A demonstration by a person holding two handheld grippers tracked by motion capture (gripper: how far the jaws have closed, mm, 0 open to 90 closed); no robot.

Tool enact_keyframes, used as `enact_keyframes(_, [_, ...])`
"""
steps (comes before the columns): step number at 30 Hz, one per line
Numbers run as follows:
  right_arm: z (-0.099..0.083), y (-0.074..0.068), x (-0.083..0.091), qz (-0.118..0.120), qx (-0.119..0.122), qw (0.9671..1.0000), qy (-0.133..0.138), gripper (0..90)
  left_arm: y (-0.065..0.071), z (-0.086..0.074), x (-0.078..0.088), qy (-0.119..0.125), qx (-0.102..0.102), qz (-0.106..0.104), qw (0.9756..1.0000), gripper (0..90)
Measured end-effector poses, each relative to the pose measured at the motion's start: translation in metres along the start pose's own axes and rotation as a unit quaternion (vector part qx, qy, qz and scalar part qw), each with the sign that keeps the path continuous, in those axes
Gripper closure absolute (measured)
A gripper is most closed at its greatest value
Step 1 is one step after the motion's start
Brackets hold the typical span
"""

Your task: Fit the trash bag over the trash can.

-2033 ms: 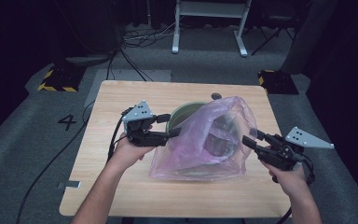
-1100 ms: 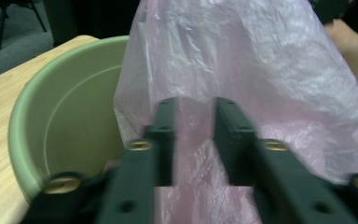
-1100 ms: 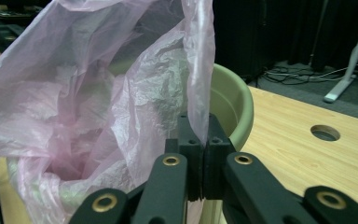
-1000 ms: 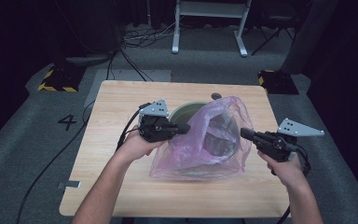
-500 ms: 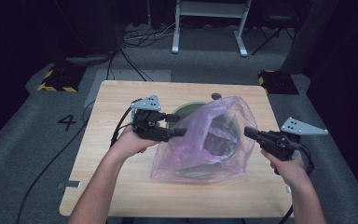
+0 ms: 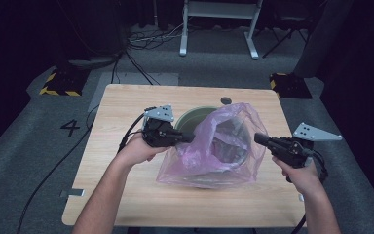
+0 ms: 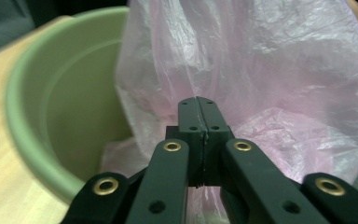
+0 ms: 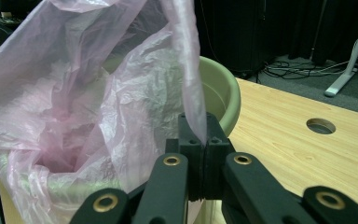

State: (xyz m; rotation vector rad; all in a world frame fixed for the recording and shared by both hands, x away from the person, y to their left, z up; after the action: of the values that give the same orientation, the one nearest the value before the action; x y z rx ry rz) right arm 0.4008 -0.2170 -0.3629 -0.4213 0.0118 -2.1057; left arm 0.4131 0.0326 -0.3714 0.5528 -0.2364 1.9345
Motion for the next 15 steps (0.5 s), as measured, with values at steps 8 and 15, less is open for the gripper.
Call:
enact_keyframes(8, [-0.002, 0.004, 0.002, -0.011, -0.002, 0.9999, -0.005, 89.7, -0.017, -0.001, 0.013, 0.016, 0.012, 0.059, 0.9981, 90.0])
enact_keyframes(15, [-0.005, 0.016, -0.001, -0.027, -0.010, 0.9995, -0.011, 89.7, -0.038, -0.009, 0.023, 0.016, 0.033, 0.124, 0.9916, 90.0])
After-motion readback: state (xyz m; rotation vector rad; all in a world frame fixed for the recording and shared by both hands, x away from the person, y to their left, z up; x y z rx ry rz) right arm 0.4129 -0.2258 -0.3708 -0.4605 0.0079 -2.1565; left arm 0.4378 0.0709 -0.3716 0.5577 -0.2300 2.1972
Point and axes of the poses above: each handheld gripper's, and its own axes: x roughly backward along the jaws, z roughly out of its top, y roughly to its right, the point moved 9 cm from there along -x, roughly forward along the jaws, and after that the axes turned 9 degrees about z, right-handed, at the moved point
